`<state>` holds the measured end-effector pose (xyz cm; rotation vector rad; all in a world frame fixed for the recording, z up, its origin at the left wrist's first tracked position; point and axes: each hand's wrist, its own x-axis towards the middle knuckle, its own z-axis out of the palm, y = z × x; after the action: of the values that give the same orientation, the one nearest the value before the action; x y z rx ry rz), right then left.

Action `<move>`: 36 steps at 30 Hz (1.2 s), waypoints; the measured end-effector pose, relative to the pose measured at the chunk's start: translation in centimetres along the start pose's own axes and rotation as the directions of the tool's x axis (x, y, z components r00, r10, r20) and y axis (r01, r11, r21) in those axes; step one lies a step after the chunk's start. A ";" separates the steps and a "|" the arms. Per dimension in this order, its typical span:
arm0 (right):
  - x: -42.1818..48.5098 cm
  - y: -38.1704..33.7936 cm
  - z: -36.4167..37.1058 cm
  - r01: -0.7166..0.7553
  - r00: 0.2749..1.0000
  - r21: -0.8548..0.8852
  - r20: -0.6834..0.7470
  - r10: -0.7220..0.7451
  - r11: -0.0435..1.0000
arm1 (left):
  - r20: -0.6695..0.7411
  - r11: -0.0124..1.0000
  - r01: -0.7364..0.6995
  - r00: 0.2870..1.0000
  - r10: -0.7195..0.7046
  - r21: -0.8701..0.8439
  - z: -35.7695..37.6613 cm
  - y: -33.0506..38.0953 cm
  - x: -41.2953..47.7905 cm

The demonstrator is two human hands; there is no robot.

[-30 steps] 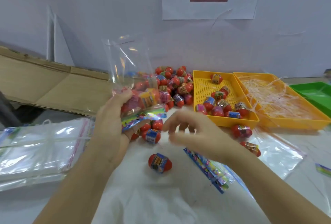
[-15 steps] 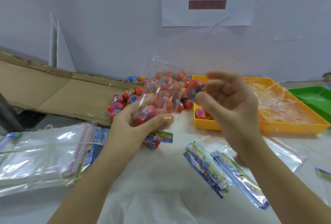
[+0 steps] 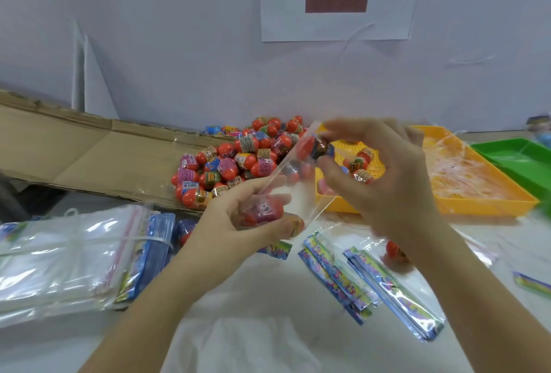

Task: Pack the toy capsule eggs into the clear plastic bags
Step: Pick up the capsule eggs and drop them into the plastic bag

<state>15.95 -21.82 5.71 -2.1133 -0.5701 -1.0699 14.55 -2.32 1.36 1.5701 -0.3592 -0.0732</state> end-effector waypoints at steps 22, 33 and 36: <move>-1.3 -1.4 1.6 0.002 0.926 0.053 0.377 -0.022 0.999 | -0.044 0.987 -0.151 0.988 0.149 -0.054 0.5 0.2 -0.1; -2.4 0.1 4.7 -0.359 0.895 0.209 0.353 0.272 0.910 | -0.642 0.943 -0.101 0.755 -0.134 -0.317 -3.0 2.4 0.8; -3.1 -0.4 6.6 -0.178 0.741 -0.005 0.657 0.138 0.984 | -0.669 0.897 -0.200 0.732 -0.131 -0.394 -3.9 2.5 1.0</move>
<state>17.34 -16.92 0.51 -2.4165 -0.7119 -0.1699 16.08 1.14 4.10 1.0276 0.2155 0.4317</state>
